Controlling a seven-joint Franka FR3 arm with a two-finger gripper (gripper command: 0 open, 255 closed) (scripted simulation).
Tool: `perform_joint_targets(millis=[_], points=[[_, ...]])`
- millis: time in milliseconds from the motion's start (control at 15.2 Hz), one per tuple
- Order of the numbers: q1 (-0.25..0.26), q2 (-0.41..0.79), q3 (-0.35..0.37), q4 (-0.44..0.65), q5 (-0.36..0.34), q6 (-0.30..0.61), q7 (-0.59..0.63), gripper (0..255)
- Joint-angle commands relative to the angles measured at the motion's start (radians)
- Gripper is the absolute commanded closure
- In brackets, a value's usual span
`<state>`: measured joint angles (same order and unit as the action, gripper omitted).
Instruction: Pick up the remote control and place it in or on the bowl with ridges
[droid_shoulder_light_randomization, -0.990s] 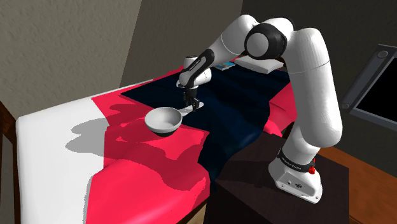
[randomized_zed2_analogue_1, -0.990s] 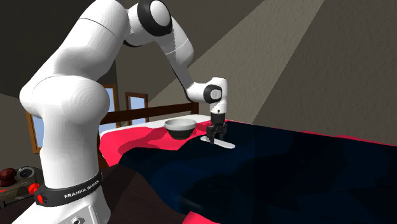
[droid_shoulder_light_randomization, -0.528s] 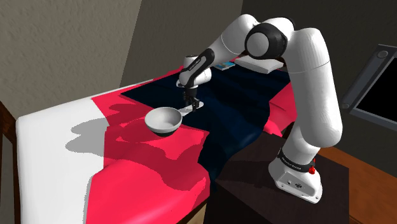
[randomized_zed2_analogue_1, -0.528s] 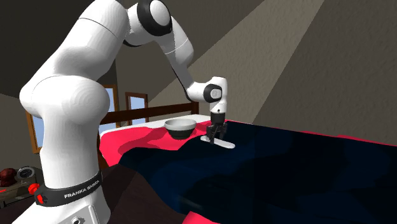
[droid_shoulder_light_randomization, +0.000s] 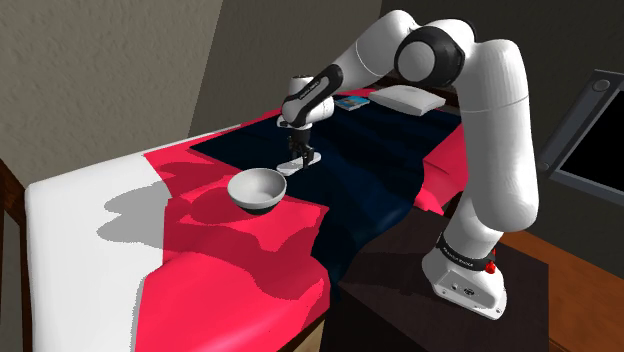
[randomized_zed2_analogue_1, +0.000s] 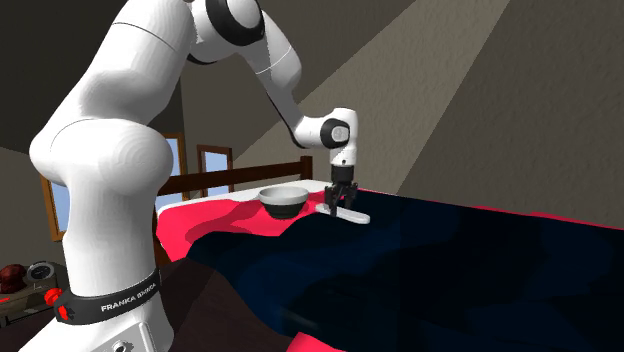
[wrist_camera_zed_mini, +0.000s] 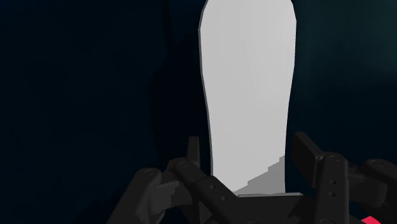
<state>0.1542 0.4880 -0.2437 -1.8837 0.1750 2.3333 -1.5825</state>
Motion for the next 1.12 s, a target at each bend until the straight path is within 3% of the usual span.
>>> perform_joint_targets(millis=[0, 1056], points=[[0.003, -0.018, -0.004, 0.005, -0.007, -0.023, 0.004, 255], [0.018, -0.139, -0.027, 0.059, -0.052, -0.193, 0.034, 255]])
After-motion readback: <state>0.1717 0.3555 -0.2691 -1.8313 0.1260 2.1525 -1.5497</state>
